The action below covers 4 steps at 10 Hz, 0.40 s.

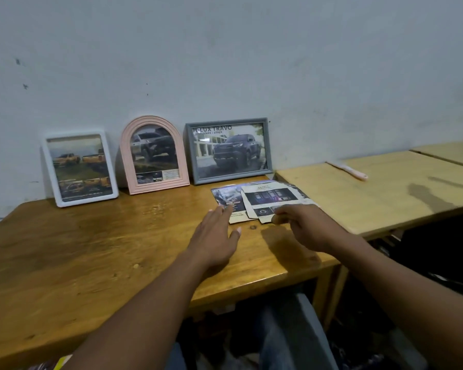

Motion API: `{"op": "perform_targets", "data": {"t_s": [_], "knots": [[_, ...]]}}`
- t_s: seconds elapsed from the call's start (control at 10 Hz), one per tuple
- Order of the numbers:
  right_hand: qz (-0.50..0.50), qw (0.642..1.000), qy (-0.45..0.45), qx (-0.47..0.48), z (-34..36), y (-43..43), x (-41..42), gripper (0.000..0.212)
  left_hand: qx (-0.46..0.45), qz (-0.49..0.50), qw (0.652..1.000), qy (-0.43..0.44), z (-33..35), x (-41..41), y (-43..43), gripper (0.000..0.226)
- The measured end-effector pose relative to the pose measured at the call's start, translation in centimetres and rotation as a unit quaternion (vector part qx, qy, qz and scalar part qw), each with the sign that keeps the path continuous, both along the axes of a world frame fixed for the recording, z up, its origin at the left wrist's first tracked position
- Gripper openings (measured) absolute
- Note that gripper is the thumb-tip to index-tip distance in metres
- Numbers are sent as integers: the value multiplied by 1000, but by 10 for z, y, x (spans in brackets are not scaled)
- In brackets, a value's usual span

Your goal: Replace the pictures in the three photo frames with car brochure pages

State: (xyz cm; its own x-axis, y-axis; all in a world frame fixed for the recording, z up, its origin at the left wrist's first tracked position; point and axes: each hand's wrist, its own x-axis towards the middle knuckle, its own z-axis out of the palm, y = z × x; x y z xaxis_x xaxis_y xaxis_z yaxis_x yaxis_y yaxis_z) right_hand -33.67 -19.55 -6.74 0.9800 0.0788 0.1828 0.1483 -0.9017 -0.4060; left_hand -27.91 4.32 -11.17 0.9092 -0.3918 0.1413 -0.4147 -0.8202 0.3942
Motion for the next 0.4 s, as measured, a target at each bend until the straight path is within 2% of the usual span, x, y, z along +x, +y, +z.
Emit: {"op": "perform_targets", "data": {"t_s": [0.2,0.4], "knots": [[8,997,31,-68,-35,-12,-18,39,16,-20,1000,11,-12,-14,-12,69],[-7,997,-5,-78,15,6,8,41,47,22,999,12,20,5,16,70]]}}
